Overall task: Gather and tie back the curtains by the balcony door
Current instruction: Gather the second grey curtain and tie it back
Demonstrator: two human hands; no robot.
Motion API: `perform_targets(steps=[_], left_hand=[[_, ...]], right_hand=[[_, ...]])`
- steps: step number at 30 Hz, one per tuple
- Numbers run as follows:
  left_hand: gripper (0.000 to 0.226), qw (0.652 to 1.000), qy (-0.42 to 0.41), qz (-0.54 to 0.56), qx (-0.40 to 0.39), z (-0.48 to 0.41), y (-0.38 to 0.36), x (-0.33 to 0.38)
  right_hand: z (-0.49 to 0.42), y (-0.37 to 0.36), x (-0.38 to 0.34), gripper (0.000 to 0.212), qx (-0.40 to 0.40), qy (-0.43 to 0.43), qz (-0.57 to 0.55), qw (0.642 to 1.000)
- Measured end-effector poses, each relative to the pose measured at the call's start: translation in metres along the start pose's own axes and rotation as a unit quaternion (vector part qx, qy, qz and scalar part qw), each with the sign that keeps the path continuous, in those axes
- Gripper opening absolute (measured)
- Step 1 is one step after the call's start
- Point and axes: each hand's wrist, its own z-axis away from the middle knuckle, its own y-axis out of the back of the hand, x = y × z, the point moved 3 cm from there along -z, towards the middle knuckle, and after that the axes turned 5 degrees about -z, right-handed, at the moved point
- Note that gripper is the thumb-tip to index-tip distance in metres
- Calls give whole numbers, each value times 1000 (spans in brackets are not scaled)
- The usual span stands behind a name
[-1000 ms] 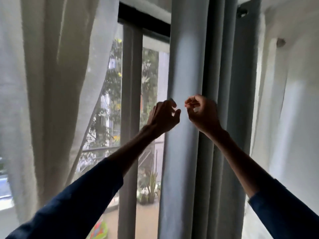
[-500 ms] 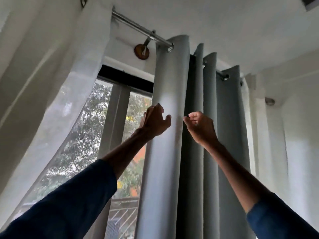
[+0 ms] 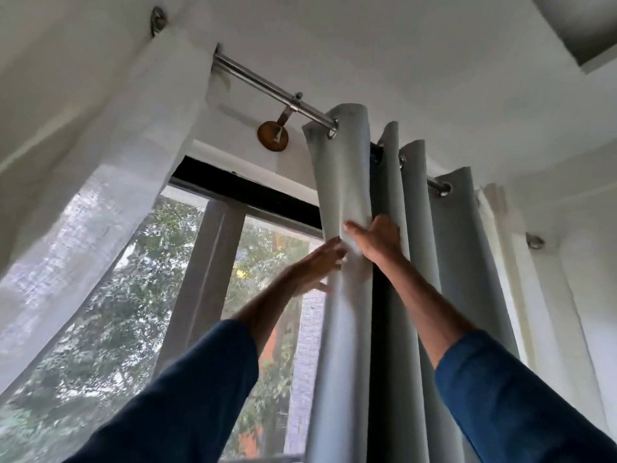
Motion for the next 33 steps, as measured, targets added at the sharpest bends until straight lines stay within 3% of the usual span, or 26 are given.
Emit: perform_targets(steps=[4, 9, 14, 19, 24, 27, 30, 31, 33], left_hand=[[45, 999, -15, 18, -46, -17, -21, -4], [48, 999, 1, 43, 24, -33, 7, -16], [75, 995, 7, 26, 94, -22, 77, -1], [69, 985, 9, -89, 145, 4, 129, 32], [51, 969, 71, -188, 142, 8, 130, 49], [35, 936, 70, -264, 223, 2, 111, 53], [32, 873, 44, -385, 295, 0, 99, 53], [31, 869, 31, -394, 296, -3, 95, 50], [26, 868, 4, -402, 292, -7, 90, 45]], right_hand=[[5, 6, 8, 32, 87, 48, 75, 992], [29, -17, 16, 9, 55, 134, 97, 985], [28, -66, -28, 19, -23, 248, 130, 960], [45, -101, -90, 19, -41, 342, 58, 937], [49, -105, -82, 28, -64, 318, 114, 939], [55, -89, -55, 26, -99, 315, 150, 932], [53, -58, -23, 64, -205, 249, 81, 943], [45, -47, -10, 67, -187, 240, 62, 950], [21, -21, 17, 44, -30, 256, 29, 966]])
